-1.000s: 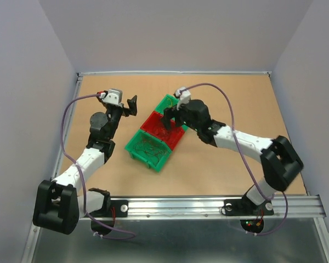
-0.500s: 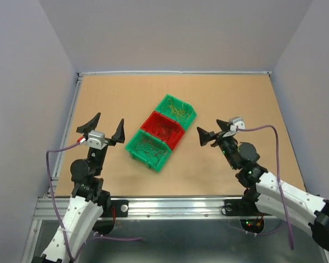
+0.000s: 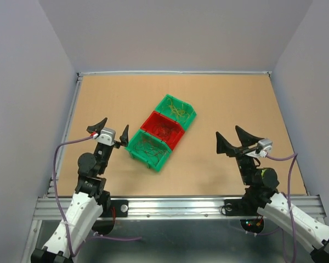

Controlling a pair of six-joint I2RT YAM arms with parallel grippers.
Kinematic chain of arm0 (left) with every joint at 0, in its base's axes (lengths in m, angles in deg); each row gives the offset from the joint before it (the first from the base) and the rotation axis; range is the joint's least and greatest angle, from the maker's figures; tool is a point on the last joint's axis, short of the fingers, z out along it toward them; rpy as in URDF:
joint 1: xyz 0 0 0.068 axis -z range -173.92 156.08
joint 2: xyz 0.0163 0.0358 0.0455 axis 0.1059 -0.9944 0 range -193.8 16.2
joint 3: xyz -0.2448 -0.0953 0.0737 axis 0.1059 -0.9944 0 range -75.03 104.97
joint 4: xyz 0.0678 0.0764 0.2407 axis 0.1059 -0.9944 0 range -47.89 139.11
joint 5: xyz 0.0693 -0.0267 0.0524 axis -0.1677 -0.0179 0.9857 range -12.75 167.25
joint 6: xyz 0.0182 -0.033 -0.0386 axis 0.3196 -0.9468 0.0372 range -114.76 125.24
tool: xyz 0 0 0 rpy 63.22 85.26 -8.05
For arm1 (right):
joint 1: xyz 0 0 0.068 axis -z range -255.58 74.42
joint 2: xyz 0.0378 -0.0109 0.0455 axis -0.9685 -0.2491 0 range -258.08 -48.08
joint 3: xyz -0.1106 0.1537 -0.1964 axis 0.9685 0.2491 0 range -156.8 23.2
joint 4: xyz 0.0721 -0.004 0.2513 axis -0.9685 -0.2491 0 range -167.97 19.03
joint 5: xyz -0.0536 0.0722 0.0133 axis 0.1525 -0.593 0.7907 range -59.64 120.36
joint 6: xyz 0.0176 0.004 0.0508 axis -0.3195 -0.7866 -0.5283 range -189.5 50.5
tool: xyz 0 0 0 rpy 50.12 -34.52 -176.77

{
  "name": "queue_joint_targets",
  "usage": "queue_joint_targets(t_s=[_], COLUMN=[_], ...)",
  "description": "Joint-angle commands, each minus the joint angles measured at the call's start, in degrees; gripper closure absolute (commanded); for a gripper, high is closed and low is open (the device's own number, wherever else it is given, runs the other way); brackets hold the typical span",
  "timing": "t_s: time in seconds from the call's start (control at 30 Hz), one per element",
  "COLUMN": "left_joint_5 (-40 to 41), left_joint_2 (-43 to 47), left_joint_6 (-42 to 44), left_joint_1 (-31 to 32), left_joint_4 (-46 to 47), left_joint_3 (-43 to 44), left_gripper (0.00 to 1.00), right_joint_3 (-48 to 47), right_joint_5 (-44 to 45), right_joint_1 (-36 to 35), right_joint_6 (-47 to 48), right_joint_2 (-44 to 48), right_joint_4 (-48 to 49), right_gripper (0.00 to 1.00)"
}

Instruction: Untangle the cables

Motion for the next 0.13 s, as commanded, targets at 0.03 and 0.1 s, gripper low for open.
queue_joint_targets(t_s=[0.03,0.1], left_joint_5=[-0.22,-0.65], left_joint_2=[-1.47,-1.39], left_joint_6=[2.23,2.32], left_joint_1=[-0.15,-0.15], left_joint_4=[4.61,4.7], left_joint_3=[-0.19,-0.37], left_gripper=[0.01,0.01], right_joint_3=[0.41,0.15], right_joint_5=[1.92,1.66], right_joint_1=[-0.52,-0.52], right_joint_6=[0.82,0.73], right_joint_2=[-1.59,-3.43], right_joint_4=[3.75,4.19], right_gripper=[0.0,0.0])
